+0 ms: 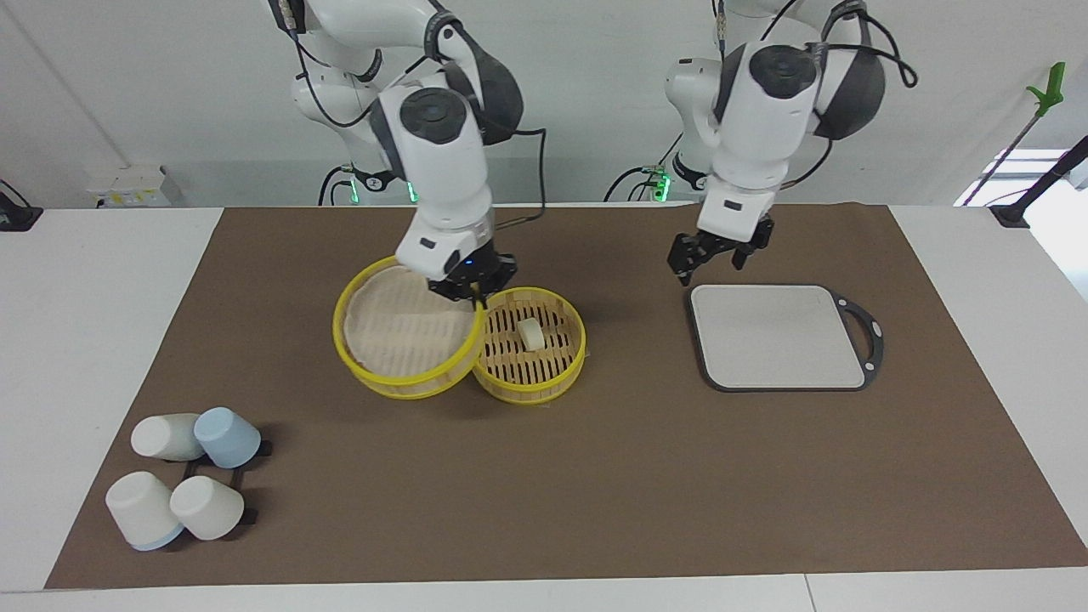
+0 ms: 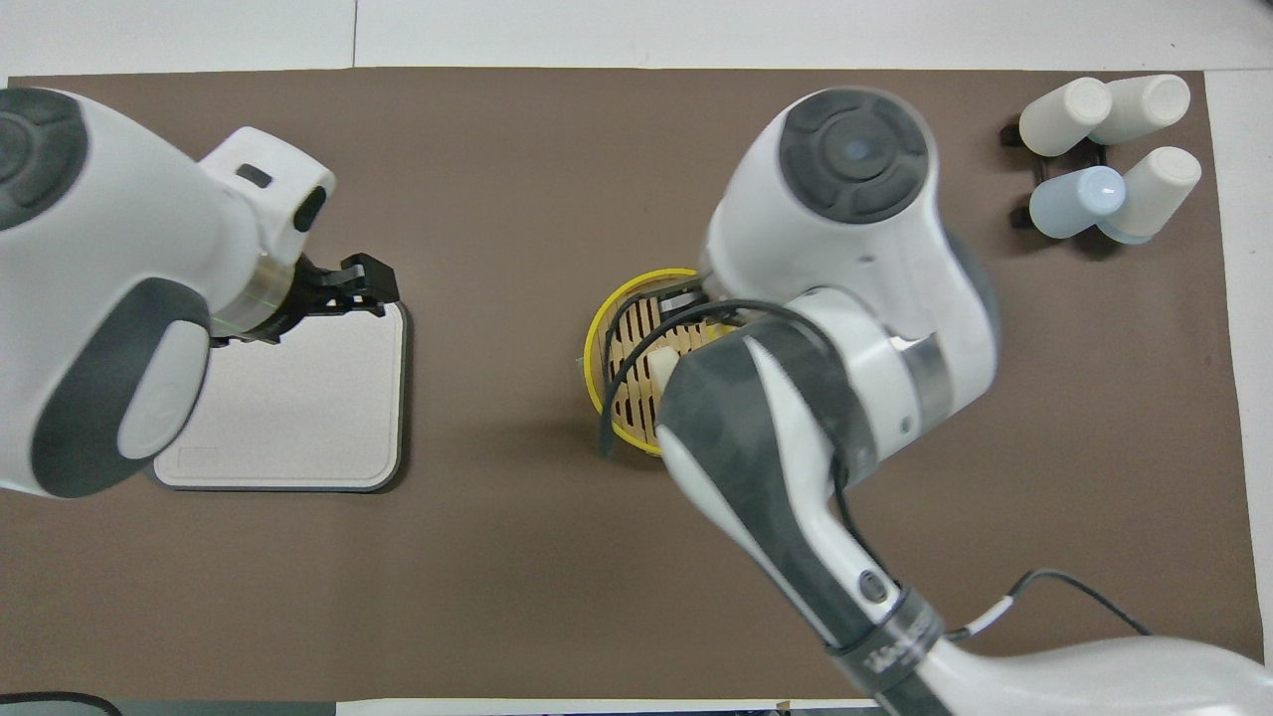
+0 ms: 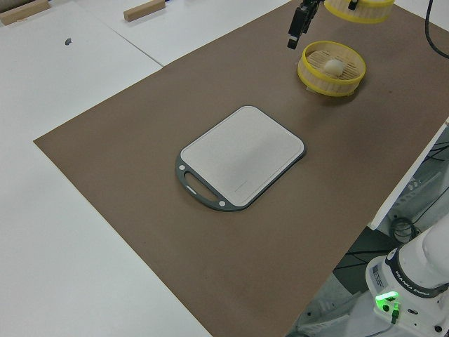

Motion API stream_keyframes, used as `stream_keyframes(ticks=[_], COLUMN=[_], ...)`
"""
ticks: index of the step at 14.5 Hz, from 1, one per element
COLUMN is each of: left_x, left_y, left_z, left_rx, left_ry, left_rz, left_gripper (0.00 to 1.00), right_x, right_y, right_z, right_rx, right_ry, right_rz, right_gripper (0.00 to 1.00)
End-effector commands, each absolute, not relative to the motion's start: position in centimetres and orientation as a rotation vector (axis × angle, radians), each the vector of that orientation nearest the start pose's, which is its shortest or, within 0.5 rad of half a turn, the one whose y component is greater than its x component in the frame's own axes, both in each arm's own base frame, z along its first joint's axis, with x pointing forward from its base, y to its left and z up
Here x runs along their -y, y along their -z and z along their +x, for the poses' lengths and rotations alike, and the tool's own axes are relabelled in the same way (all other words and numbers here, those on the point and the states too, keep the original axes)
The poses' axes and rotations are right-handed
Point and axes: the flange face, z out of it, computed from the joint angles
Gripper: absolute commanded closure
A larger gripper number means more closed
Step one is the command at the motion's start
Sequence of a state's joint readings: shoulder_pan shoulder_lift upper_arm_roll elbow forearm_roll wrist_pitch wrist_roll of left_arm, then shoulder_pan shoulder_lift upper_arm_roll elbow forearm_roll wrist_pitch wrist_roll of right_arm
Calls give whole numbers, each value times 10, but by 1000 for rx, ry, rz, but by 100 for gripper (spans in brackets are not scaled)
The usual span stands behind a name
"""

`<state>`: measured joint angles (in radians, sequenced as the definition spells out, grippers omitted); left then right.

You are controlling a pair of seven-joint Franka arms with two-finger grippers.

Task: Place bun in steamer
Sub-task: 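Withdraw the left gripper while the right gripper brings the lid over the steamer, then lower the lid onto the steamer with the right gripper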

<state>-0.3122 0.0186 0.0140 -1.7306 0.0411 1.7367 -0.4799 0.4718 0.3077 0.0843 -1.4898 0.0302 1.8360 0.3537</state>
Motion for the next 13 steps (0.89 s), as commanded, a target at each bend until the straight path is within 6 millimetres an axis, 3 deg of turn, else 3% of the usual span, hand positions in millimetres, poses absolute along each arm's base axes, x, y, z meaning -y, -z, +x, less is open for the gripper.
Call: stream_keyframes(ticks=[1, 3, 5, 8, 13], left_x=[116, 86, 68, 49, 46], left_y=[-560, -570, -579, -593, -598], left_z=[541, 539, 535, 527, 522], left_rx=[148, 27, -25, -25, -24], left_ry=[-51, -60, -57, -52, -74], left_rz=[-3105, -3111, -3112, -3117, -3152], left_gripper=[0, 0, 0, 0, 0], right_x=[-412, -443, -443, -441, -437], right_y=[-482, -454, -436, -426, -405], right_z=[544, 535, 538, 537, 531], right_rx=[207, 206, 238, 240, 248], right_ry=[76, 95, 139, 128, 123], right_rz=[-3029, -3029, -3064, -3077, -3085], right_gripper=[90, 87, 87, 87, 88])
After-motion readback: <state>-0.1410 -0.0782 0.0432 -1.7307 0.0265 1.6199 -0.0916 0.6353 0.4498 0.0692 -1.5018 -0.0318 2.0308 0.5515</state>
